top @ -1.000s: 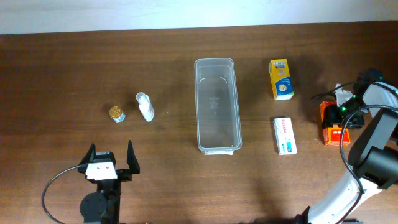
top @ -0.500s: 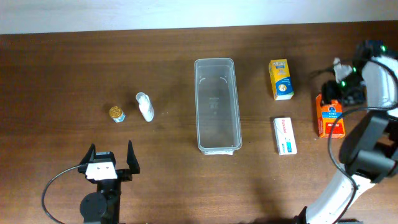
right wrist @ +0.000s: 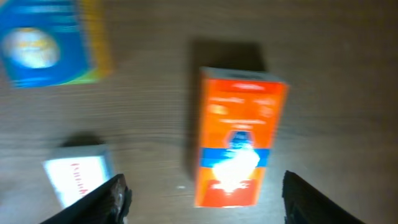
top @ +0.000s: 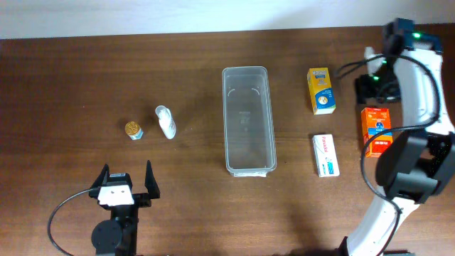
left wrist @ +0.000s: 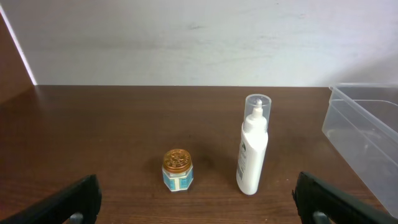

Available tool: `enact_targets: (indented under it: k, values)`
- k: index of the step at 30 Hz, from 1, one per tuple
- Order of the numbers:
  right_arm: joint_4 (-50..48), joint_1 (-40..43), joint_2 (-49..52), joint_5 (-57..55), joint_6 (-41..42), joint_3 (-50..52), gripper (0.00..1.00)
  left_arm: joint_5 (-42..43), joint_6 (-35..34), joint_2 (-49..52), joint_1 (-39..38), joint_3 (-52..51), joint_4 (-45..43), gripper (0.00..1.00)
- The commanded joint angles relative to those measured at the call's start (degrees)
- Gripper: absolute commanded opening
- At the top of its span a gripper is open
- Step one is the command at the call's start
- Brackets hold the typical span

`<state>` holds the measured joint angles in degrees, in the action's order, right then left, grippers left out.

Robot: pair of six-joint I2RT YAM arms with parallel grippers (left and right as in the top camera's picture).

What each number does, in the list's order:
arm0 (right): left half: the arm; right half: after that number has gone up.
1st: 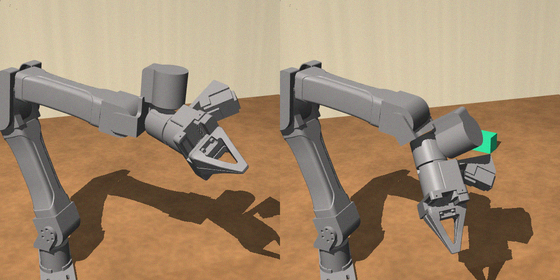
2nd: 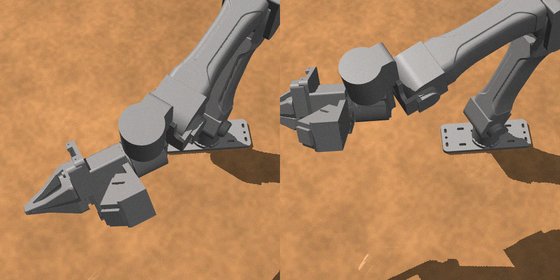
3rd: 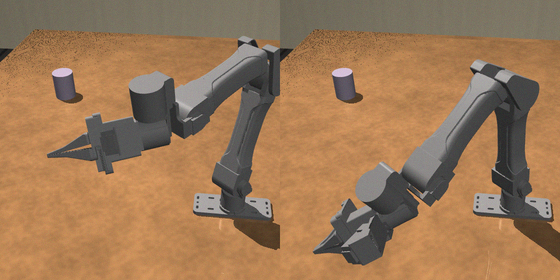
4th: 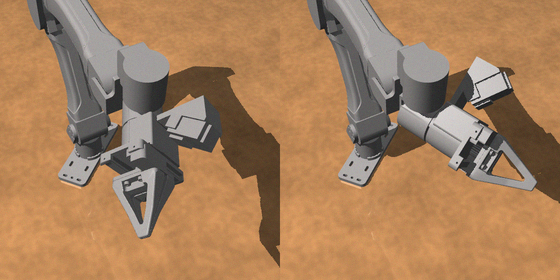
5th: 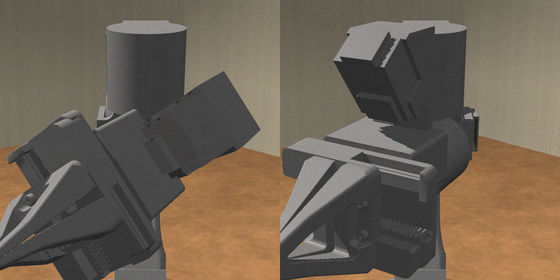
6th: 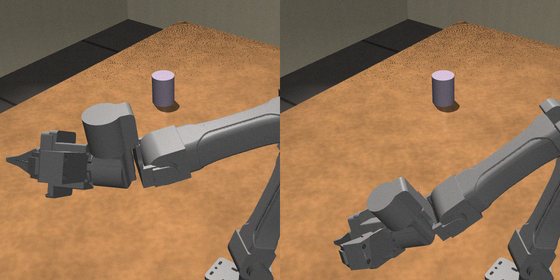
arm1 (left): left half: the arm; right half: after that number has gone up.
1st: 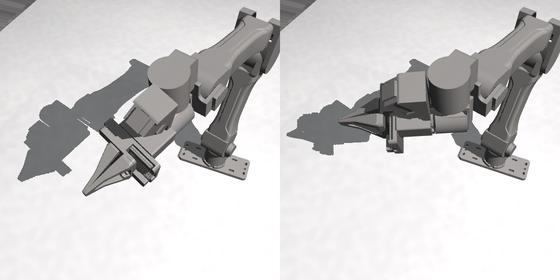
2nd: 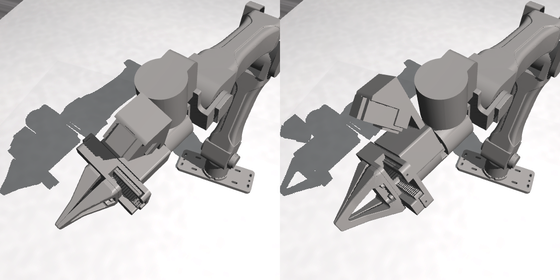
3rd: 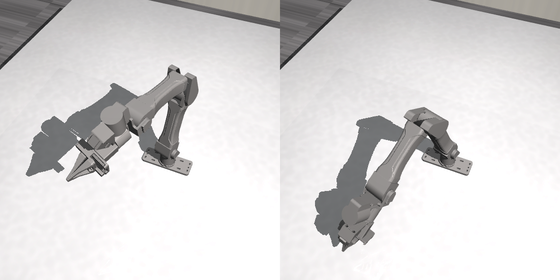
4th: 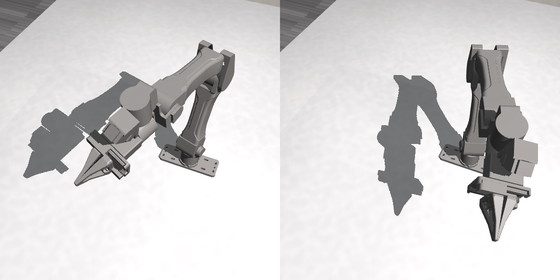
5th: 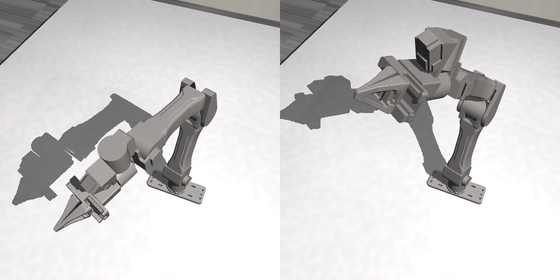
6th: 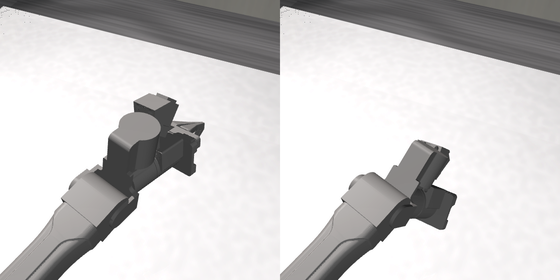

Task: Pack container
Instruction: 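Lower the right gripper and grasp the orange box, lifting it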

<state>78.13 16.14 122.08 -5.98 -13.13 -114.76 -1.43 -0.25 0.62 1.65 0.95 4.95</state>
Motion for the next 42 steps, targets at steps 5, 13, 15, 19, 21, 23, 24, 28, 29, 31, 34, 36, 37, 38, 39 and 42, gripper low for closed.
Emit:
enact_targets:
  k: [5,13,15,19,21,23,24,28,29,31,34,36,37,38,39,42]
  values:
    - [-1.0,9.0,4.2,5.0,-1.4,1.0,0.77,0.8,-0.3,-0.3,0.3,-0.4,-0.2,0.99]
    - [-0.5,8.9,9.5,5.4,-1.4,1.0,0.82,0.8,-0.4,-0.3,0.3,-0.4,-0.2,0.99]
    - [-0.5,8.2,9.6,5.4,-1.4,1.1,0.82,0.8,-0.3,-0.3,0.3,-0.4,-0.2,0.99]
    - [-0.1,7.2,9.6,5.6,-1.6,1.4,0.86,0.8,-0.3,-0.3,0.3,-0.4,-0.2,0.99]
    - [-0.3,7.1,9.6,5.6,-1.6,2.4,0.86,0.8,-0.3,-0.3,0.3,-0.4,-0.2,0.99]
    - [-1.5,7.1,9.6,5.6,-1.6,4.3,0.86,0.8,-0.3,-0.3,0.3,-0.4,-0.2,0.99]
    - [-1.9,7.1,9.6,5.6,-1.6,5.2,0.86,0.8,-0.4,-0.3,0.3,-0.4,-0.2,1.0]
    - [-4.9,7.1,9.6,5.6,-1.6,9.0,0.86,0.8,-0.4,-0.3,0.3,-0.4,-0.2,0.99]
    - [-5.2,7.1,9.6,5.6,-1.6,9.4,0.86,0.8,-0.4,-0.3,0.3,-0.4,-0.2,0.99]
    - [-6.3,7.1,9.6,5.5,-1.6,10.5,0.86,0.8,-0.3,-0.3,0.3,-0.4,-0.2,0.99]
    - [-7.3,7.2,9.6,5.3,-1.6,11.4,0.86,0.8,-0.3,-0.3,0.3,-0.4,-0.2,0.99]
    - [-7.8,7.2,9.6,5.3,-1.6,11.7,0.85,0.8,-0.3,-0.3,0.3,-0.4,-0.2,0.99]
    - [-8.2,7.2,9.6,5.3,-1.6,11.8,0.84,0.8,-0.3,-0.3,0.3,-0.4,-0.2,0.99]
    - [-8.3,7.2,9.6,5.3,-1.6,11.8,0.82,0.8,-0.3,-0.3,0.3,-0.4,-0.2,0.99]
    - [-8.5,7.2,9.6,5.3,-1.6,11.8,0.79,0.8,-0.3,-0.3,0.3,-0.4,-0.2,1.0]
    - [-8.8,7.2,9.6,5.3,-1.6,11.8,0.69,0.8,-0.3,-0.3,0.3,-0.4,-0.2,0.99]
